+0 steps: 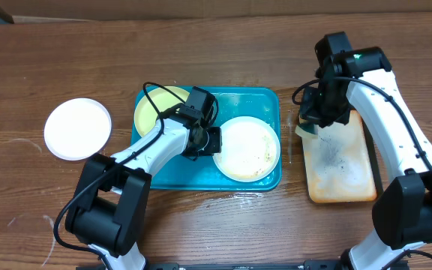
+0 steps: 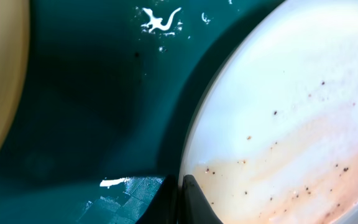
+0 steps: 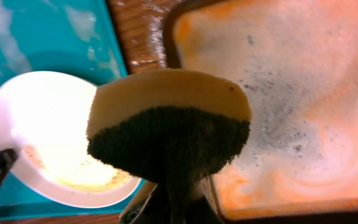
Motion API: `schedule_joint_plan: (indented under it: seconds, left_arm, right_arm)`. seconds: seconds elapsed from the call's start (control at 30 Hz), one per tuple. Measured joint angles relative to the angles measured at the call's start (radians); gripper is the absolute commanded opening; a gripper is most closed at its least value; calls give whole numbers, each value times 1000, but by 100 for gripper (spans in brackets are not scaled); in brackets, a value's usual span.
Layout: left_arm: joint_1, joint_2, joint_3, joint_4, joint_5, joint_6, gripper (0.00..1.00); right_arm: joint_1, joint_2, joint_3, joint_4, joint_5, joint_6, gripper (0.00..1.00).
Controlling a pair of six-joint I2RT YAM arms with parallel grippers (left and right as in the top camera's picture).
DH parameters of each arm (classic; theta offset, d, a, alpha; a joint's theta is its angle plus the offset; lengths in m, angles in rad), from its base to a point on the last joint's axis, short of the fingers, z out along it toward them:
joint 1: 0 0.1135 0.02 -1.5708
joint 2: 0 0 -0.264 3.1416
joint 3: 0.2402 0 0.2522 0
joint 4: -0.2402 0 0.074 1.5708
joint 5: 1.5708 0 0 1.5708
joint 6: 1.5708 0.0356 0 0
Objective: Clean dirty plates on tray and stack at the side
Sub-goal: 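Return the sponge with the right gripper to the soapy tray, then lift the lower white plate off the teal tray with the left gripper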
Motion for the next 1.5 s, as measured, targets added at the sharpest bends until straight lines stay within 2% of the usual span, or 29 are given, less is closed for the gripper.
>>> schedule_joint_plan:
  seconds: [0.1,0.13,0.17,0.23,0.27,0.33,0.4,0.47,0.57,0.6,0.63,0.67,0.7,1.17,1.33,1.5]
  left_arm:
    - [2,2,0,3,20,18,6]
    - [2,3,0,4,26,21,15]
    - [2,3,-1,5,29,22,16]
    - [2,5,-1,3,40,26,12]
    - [2,5,-1,0,41,27,4]
    - [2,6,-2,-9,39,34,4]
    - [3,8,-2,-10,41,30,24]
    - [3,8,-2,-10,41,31,32]
    - [3,13,-2,-10,40,41,34]
    - [3,18,-2,-10,41,41,31]
    - [3,21,-2,-9,44,41,24]
    - [3,23,-1,-9,44,43,8]
    - [3,30,1,-7,47,44,4]
    - [3,77,53,-30,88,-25,4]
    - [-11,74,113,-138,-19,-62,4]
    - [-53,31,230,-291,-224,-71,4]
  right_arm:
    - [-13,0,-31,15,10,14,4]
    - [-18,0,-48,23,13,20,4]
    - [-23,0,-75,42,16,33,4]
    - [-29,0,-121,70,21,45,4]
    - [-32,0,-153,89,22,54,4]
    - [-38,0,-205,111,22,66,4]
    - [-41,0,-248,130,24,73,4]
    - [-43,0,-280,141,25,78,4]
    - [-43,0,-295,142,25,79,4]
    - [-43,0,-295,142,26,79,4]
    - [-43,0,-295,143,26,79,4]
    - [-43,0,-295,144,25,80,4]
    - [-43,0,-295,144,26,82,4]
    - [-43,0,-295,145,25,85,4]
    - [-43,0,-295,152,25,86,4]
    - [-43,0,-295,167,24,85,4]
